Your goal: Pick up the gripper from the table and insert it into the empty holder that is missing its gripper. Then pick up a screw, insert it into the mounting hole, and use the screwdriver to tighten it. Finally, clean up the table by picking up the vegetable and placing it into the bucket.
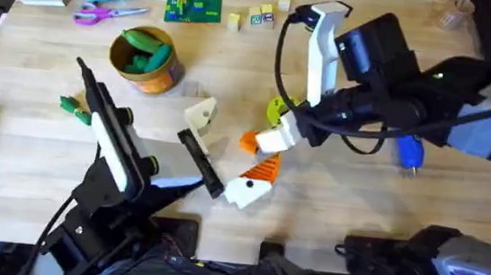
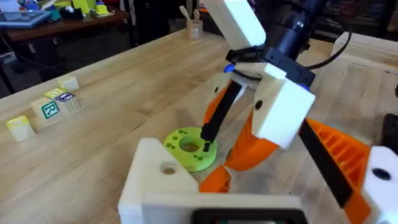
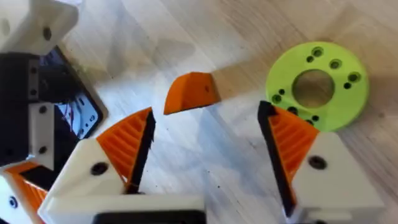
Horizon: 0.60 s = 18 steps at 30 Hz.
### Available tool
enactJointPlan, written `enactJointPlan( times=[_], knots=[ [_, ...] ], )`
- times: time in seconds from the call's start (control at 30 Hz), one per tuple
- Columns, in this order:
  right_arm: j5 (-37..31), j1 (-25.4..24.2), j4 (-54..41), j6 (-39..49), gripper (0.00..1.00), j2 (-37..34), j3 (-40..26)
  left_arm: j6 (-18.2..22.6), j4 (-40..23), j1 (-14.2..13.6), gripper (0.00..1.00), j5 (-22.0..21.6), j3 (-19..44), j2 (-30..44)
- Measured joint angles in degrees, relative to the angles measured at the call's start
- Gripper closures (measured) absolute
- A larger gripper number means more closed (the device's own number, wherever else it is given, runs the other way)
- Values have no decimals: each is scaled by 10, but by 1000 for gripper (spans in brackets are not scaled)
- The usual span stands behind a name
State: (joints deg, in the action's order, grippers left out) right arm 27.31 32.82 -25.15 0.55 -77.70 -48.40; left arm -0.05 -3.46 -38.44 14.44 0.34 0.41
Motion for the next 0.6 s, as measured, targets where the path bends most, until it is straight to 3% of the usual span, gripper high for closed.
enactJointPlan(
  times=[0.33, 0.6],
  knots=[
    [-2, 49, -21, -8, 10, -13, -48, 0, 0, 0, 9, 0, 0, 0],
    [-40, 69, -29, -5, 38, -76, -49, 0, 0, 0, 9, 0, 0, 0]
  ],
)
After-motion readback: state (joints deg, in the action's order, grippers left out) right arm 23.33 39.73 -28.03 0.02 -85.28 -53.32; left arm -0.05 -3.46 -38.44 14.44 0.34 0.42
